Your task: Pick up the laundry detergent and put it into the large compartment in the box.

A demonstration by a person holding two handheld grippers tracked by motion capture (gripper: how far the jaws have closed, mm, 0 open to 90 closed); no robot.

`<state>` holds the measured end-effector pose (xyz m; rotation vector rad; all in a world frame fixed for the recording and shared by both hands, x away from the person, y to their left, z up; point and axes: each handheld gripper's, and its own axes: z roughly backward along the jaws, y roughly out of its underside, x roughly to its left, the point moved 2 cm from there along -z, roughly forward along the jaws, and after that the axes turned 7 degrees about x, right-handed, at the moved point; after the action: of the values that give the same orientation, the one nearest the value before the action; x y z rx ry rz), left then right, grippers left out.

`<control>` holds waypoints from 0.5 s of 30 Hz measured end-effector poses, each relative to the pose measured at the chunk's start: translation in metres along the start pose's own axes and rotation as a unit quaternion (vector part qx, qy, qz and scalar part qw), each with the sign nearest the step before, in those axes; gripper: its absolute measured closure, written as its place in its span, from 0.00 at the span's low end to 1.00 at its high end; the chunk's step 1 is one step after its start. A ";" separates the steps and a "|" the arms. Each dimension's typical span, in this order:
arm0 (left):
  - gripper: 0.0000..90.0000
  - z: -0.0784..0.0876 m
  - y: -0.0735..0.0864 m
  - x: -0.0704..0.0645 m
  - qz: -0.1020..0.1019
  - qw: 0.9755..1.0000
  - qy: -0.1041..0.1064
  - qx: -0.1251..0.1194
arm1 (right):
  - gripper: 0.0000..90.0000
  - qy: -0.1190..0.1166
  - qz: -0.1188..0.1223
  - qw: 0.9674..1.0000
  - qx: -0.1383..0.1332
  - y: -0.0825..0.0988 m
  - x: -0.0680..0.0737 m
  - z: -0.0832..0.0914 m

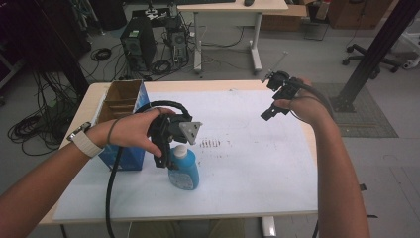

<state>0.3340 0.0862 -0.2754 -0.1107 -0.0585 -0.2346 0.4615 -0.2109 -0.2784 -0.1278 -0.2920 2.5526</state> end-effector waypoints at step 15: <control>0.08 -0.015 0.000 -0.001 0.010 1.000 0.005 0.008 | 0.09 0.000 0.001 1.000 0.002 0.000 0.001 -0.001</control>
<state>0.3340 0.0844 -0.2901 -0.0932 -0.0485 -0.2146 0.4606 -0.2102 -0.2791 -0.1255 -0.2860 2.5545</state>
